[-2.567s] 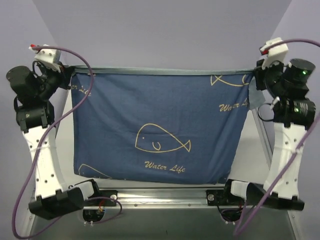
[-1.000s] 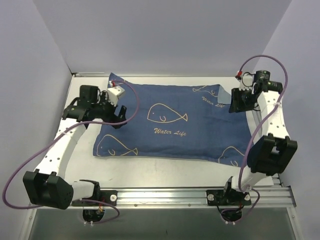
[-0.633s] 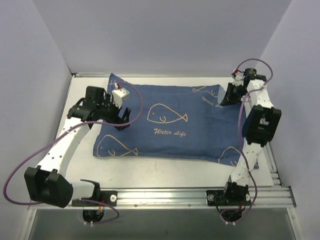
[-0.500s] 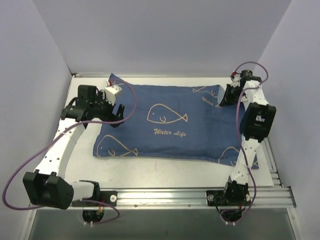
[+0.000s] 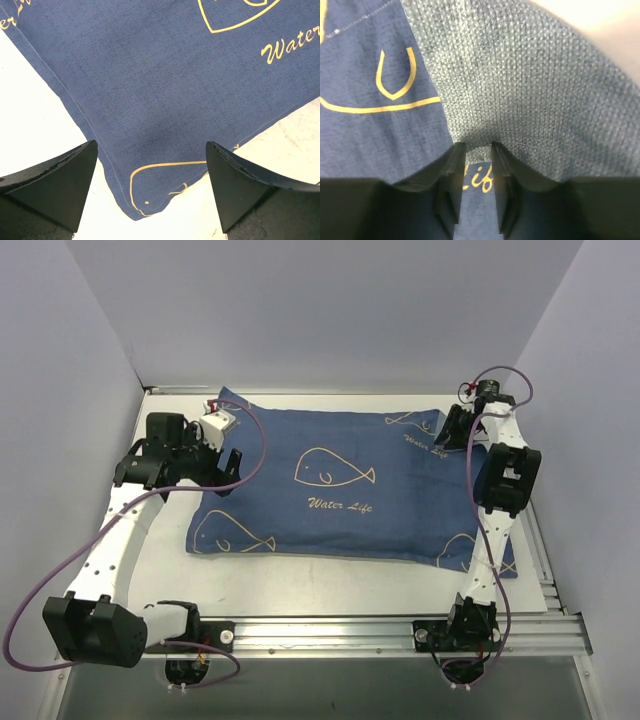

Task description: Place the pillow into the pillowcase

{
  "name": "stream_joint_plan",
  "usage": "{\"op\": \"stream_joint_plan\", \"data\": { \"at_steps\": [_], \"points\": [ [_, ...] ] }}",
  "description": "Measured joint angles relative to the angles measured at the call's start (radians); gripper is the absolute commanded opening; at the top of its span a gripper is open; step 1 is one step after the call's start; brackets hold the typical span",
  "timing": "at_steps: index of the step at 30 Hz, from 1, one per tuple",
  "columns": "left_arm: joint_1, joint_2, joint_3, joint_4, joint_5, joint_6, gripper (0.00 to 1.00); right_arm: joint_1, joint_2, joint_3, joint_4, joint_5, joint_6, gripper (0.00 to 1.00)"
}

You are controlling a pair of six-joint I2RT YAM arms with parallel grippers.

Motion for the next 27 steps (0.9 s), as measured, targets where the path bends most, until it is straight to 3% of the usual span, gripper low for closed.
{"op": "stream_joint_plan", "data": {
  "at_steps": [2,3,10,17,19,22,27],
  "points": [
    [0.003,0.002,0.000,-0.003,0.000,0.000,0.97,0.000,0.010,0.015,0.001,0.002,0.009,0.48],
    [0.003,0.005,0.000,-0.006,0.000,0.000,0.97,0.000,0.011,0.023,0.002,0.006,0.009,0.49],
    [0.005,0.038,0.000,-0.014,0.000,0.001,0.97,0.014,0.002,0.016,0.024,0.053,-0.089,0.48],
    [0.005,0.056,0.000,-0.014,0.000,0.002,0.97,0.122,-0.047,-0.059,0.059,0.233,-0.320,0.47],
    [0.005,0.060,0.000,-0.014,0.000,0.003,0.98,0.153,-0.047,-0.063,0.066,0.270,-0.365,0.45],
    [0.005,0.061,0.000,-0.014,-0.002,0.006,0.97,0.192,-0.047,-0.060,0.056,0.305,-0.406,0.35],
    [0.005,0.062,0.000,-0.014,-0.004,0.009,0.97,0.188,-0.042,-0.038,0.044,0.371,-0.442,0.26]
  ]
}}
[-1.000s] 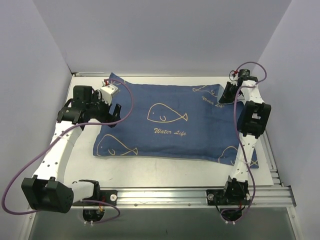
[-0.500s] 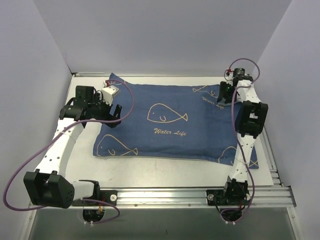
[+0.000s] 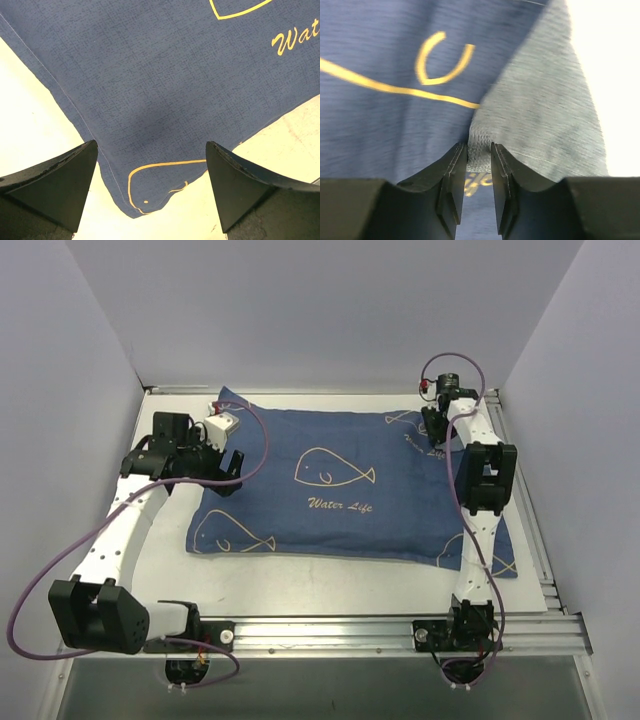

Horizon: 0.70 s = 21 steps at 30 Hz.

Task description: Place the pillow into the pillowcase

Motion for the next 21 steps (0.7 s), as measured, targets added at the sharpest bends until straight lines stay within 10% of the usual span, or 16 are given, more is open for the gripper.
{"op": "stream_joint_plan", "data": {
  "at_steps": [12,14,16,21],
  "points": [
    [0.000,0.020,0.000,-0.001,-0.001,0.000,0.97,-0.099,0.000,0.103,-0.016,0.090,-0.071,0.00],
    [0.000,0.024,0.000,-0.001,-0.001,0.000,0.97,-0.117,0.000,0.124,0.025,0.125,-0.085,0.28],
    [0.000,0.026,0.000,-0.001,-0.001,-0.001,0.97,-0.128,-0.003,0.120,0.118,0.186,-0.099,0.80],
    [0.000,0.033,0.001,-0.001,-0.002,-0.002,0.97,-0.146,-0.016,0.089,0.402,0.311,-0.226,1.00]
  ]
}}
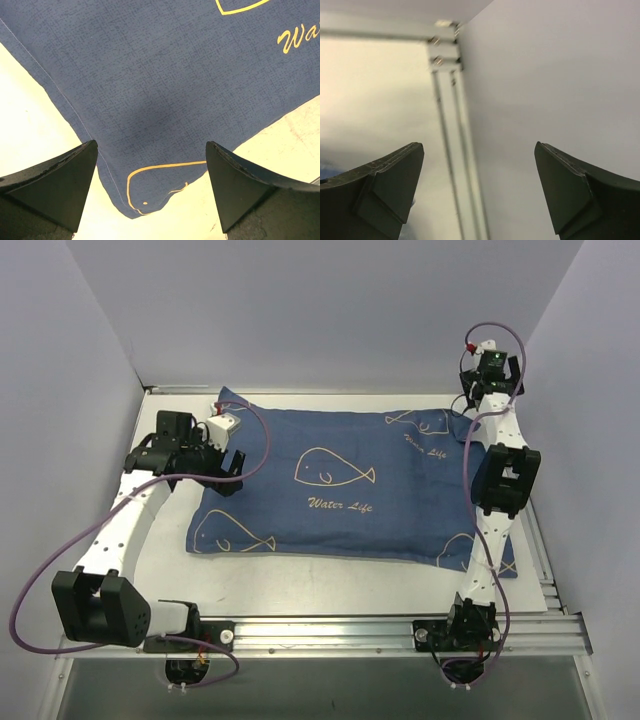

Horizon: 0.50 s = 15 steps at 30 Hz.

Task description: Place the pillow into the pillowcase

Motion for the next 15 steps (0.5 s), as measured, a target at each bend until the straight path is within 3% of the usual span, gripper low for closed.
{"op": "stream_joint_plan", "data": {
  "at_steps": [4,8,11,15],
  "points": [
    [0.001,0.006,0.001,0.000,-0.008,-0.009,0.98,0.004,-0.008,0.045,0.110,0.052,-0.069,1.00],
    [0.023,0.006,0.002,0.000,-0.006,-0.024,0.98,0.003,-0.127,-0.082,0.098,-0.003,-0.063,0.97],
    [0.039,0.003,0.002,0.000,0.002,-0.033,0.97,0.003,-0.237,-0.153,-0.091,-0.182,-0.022,0.87],
    [0.046,-0.021,0.002,0.002,0.017,-0.042,0.97,0.002,-0.286,-0.146,-0.328,-0.399,0.071,0.54]
  ]
}}
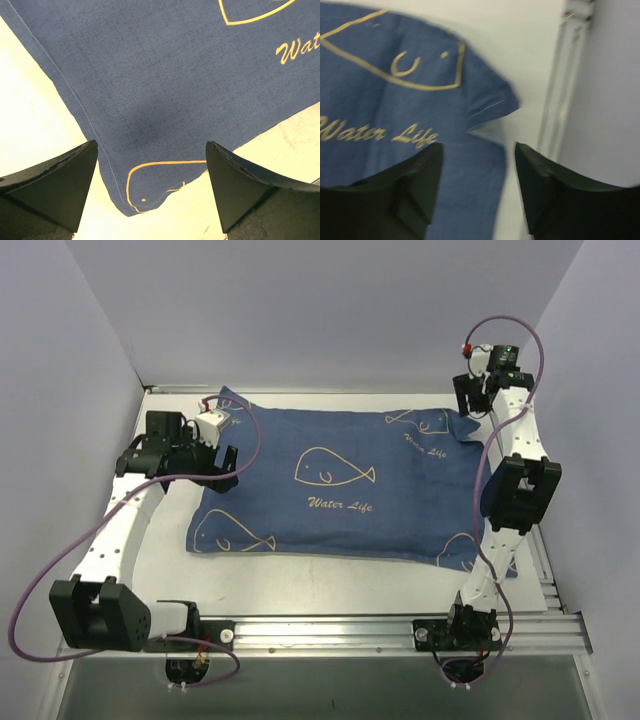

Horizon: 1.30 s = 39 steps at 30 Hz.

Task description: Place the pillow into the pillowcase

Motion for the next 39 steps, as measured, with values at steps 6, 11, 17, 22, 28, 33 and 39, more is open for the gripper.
{"op": "stream_joint_plan", "data": {
  "at_steps": [6,11,17,22,28,33,39],
  "points": [
    [0.000,-0.066,-0.041,0.013,0.015,-0.014,0.97,-0.007,0.088,0.002,-0.171,-0.166,0.171,0.39],
    [0.002,-0.077,-0.071,0.013,0.018,-0.014,0.97,-0.037,0.246,0.056,-0.225,-0.242,0.292,0.36],
    [0.006,-0.077,-0.086,0.009,0.017,-0.021,0.98,-0.076,0.373,0.179,-0.215,-0.242,0.431,0.39],
    [0.006,-0.076,-0.096,0.006,0.014,-0.031,0.97,-0.092,0.404,0.248,-0.118,-0.113,0.610,0.45],
    [0.006,-0.054,-0.087,-0.014,-0.011,-0.023,0.97,-0.105,0.332,0.032,0.307,0.091,0.661,0.51],
    [0.009,-0.042,-0.064,-0.028,-0.025,-0.008,0.97,-0.119,0.287,-0.074,0.570,0.121,0.630,0.54],
    [0.014,-0.037,-0.058,-0.028,-0.024,-0.007,0.97,-0.122,0.144,-0.116,0.601,0.004,0.497,0.42]
  ]
}}
